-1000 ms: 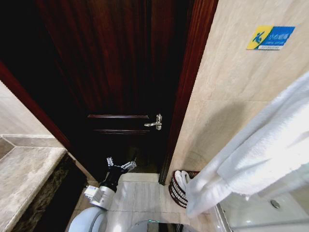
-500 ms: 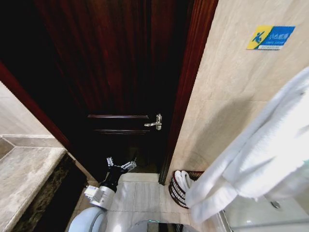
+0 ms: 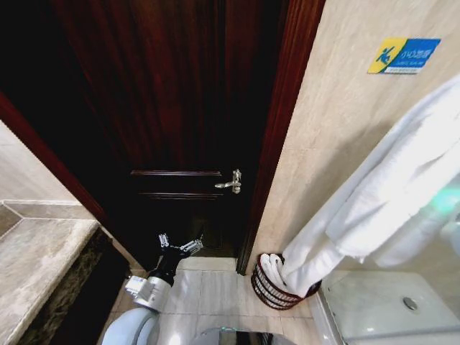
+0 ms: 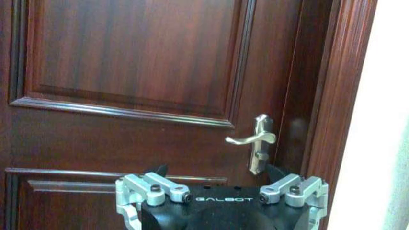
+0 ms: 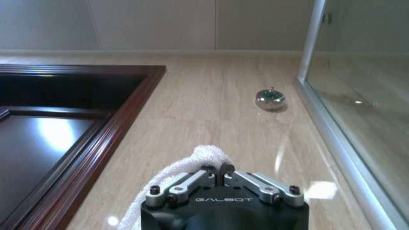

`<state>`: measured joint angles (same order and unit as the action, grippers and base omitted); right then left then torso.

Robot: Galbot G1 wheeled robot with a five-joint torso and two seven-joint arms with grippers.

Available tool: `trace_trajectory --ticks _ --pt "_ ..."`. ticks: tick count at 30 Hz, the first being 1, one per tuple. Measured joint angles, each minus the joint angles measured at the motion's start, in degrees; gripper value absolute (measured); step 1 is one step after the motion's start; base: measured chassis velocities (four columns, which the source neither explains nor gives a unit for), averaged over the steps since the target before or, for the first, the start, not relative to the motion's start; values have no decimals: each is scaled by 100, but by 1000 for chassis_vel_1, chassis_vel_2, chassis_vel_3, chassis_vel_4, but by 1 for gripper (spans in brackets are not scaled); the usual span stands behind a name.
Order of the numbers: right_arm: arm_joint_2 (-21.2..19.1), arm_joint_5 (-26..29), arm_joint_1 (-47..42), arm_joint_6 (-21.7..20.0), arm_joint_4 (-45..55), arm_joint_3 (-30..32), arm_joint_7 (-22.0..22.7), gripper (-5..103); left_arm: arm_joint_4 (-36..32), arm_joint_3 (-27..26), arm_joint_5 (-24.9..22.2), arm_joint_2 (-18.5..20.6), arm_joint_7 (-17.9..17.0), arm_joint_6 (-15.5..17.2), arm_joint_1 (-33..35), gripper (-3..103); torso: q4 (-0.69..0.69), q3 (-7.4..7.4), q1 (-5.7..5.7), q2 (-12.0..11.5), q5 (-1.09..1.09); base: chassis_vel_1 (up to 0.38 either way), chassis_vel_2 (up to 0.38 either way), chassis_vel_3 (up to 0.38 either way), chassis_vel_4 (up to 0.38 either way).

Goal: Discard the used towel into the hamper.

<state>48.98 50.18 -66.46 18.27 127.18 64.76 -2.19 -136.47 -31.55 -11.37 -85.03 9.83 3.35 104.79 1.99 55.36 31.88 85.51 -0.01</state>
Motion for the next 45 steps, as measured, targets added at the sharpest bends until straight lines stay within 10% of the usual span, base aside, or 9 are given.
trace_trajectory --ticks 45 --pt "1627 -1448 -924 1374 -1299 -996 -895 2 1 0 0 0 0 0 0 100 0 -1 0 1 1 0 0 0 0"
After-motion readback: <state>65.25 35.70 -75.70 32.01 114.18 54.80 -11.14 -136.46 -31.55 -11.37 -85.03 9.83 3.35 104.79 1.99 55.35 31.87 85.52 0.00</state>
